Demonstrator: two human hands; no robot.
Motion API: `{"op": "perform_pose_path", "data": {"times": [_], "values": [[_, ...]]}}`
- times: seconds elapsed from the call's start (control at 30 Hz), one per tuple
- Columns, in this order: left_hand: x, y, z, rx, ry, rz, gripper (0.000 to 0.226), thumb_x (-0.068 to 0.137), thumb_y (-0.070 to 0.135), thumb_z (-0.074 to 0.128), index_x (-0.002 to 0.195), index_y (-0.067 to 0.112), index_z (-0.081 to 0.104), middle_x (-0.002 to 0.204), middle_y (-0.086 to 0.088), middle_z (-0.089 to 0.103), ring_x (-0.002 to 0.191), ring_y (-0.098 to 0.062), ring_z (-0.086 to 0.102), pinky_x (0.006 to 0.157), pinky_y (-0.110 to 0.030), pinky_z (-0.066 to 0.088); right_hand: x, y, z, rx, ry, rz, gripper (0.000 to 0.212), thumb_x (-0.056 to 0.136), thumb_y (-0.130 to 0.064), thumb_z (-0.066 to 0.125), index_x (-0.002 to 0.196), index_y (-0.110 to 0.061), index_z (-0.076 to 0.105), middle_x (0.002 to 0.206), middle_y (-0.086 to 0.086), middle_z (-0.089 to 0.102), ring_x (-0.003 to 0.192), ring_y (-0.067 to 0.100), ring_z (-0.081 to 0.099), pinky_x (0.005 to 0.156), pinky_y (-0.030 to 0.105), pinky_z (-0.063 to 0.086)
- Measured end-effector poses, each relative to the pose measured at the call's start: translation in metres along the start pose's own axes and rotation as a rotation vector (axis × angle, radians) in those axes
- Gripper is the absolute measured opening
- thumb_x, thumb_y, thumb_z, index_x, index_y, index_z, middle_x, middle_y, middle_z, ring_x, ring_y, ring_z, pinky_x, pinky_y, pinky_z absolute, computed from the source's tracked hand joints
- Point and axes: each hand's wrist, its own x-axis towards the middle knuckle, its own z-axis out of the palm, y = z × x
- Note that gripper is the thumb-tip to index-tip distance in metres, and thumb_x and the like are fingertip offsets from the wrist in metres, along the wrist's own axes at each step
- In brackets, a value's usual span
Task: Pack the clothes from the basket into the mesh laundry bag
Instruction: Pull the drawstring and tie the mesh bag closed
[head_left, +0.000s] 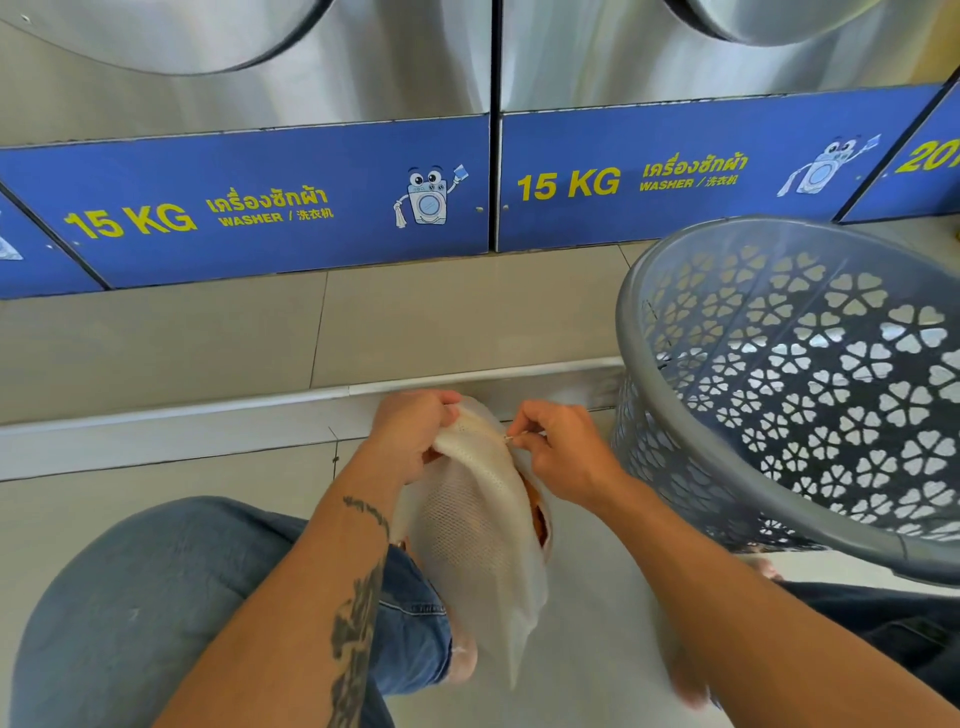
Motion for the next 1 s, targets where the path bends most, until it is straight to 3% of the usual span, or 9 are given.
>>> {"op": "perform_pose_path", "data": {"times": [0.17,0.23,0.3,0.4,0.5,0.57,0.7,0.83,1.0], "values": [[0.016,-0.004,-0.020,0.279,0.316,0.289,0.024,0.080,0.006,0.062,0.075,0.027,0.072,0.087,0.009,0.067,0.077,-0.009,0.059,0.058,-0.020,0.043,-0.010,0.018,-0.004,-0.094,-0.017,0.075,0.028,0.090,-0.010,0.061,0.071,-0.031,0.056,0.077,-0.004,0.067,0.076,0.021,0.063,0.069,0.044,0.056],[0.016,-0.007,-0.026,0.430,0.380,0.390,0.025,0.081,0.005,0.060,0.076,0.027,0.070,0.086,0.009,0.065,0.081,-0.013,0.060,0.062,-0.022,0.044,-0.014,0.020,-0.002,-0.079,-0.031,0.095,0.023,0.092,-0.013,0.061,0.075,-0.027,0.057,0.077,-0.004,0.066,0.074,0.020,0.063,0.067,0.043,0.056],[0.011,-0.011,-0.023,0.710,0.410,0.608,0.026,0.081,0.003,0.059,0.082,0.027,0.068,0.092,0.004,0.063,0.087,-0.019,0.058,0.073,-0.030,0.047,-0.015,0.017,0.003,-0.043,-0.016,0.110,0.020,0.092,-0.014,0.061,0.076,-0.026,0.058,0.074,-0.007,0.065,0.070,0.015,0.062,0.061,0.039,0.054],[-0.005,-0.025,-0.003,1.159,0.279,0.950,0.030,0.079,0.014,0.056,0.103,0.031,0.065,0.108,0.005,0.055,0.106,-0.021,0.047,0.095,-0.044,0.034,-0.014,0.009,0.009,0.043,0.031,0.152,0.028,0.086,-0.008,0.059,0.070,-0.031,0.058,0.067,-0.014,0.065,0.064,0.003,0.061,0.056,0.023,0.046],[-0.011,-0.043,0.012,1.428,0.075,0.957,0.033,0.083,0.026,0.052,0.112,0.037,0.061,0.115,0.013,0.054,0.121,-0.017,0.038,0.104,-0.060,-0.002,-0.014,-0.002,0.013,0.081,0.042,0.154,0.029,0.082,-0.007,0.059,0.068,-0.032,0.058,0.066,-0.012,0.067,0.065,0.005,0.063,0.061,0.028,0.051],[-0.007,-0.047,0.009,1.436,0.086,0.925,0.023,0.085,0.029,0.050,0.099,0.037,0.066,0.103,0.015,0.059,0.115,-0.018,0.044,0.103,-0.060,-0.007,-0.016,-0.009,0.016,0.055,0.016,0.136,0.027,0.082,-0.010,0.061,0.067,-0.033,0.057,0.069,-0.010,0.066,0.071,0.012,0.064,0.066,0.034,0.055],[0.006,-0.043,-0.005,1.289,0.239,0.881,0.021,0.086,0.025,0.050,0.083,0.036,0.068,0.085,0.013,0.061,0.096,-0.018,0.055,0.104,-0.059,0.004,-0.026,-0.012,0.022,-0.008,-0.025,0.155,0.026,0.082,-0.008,0.061,0.069,-0.031,0.059,0.069,-0.013,0.061,0.075,0.018,0.064,0.069,0.038,0.057],[0.012,-0.045,-0.014,1.236,0.292,0.870,0.020,0.087,0.024,0.054,0.090,0.035,0.070,0.099,0.011,0.059,0.105,-0.020,0.051,0.106,-0.060,0.007,-0.033,-0.019,0.028,0.050,-0.028,0.179,0.030,0.084,-0.004,0.060,0.068,-0.029,0.059,0.069,-0.010,0.062,0.073,0.019,0.062,0.066,0.036,0.054],[-0.005,-0.042,-0.008,1.171,0.362,0.994,0.028,0.078,0.015,0.058,0.099,0.032,0.066,0.106,0.008,0.052,0.109,-0.019,0.043,0.104,-0.049,0.019,-0.034,-0.035,0.021,0.475,0.046,0.345,0.022,0.089,0.003,0.055,0.078,-0.013,0.064,0.078,0.013,0.075,0.077,0.025,0.075,0.068,0.038,0.063]]}}
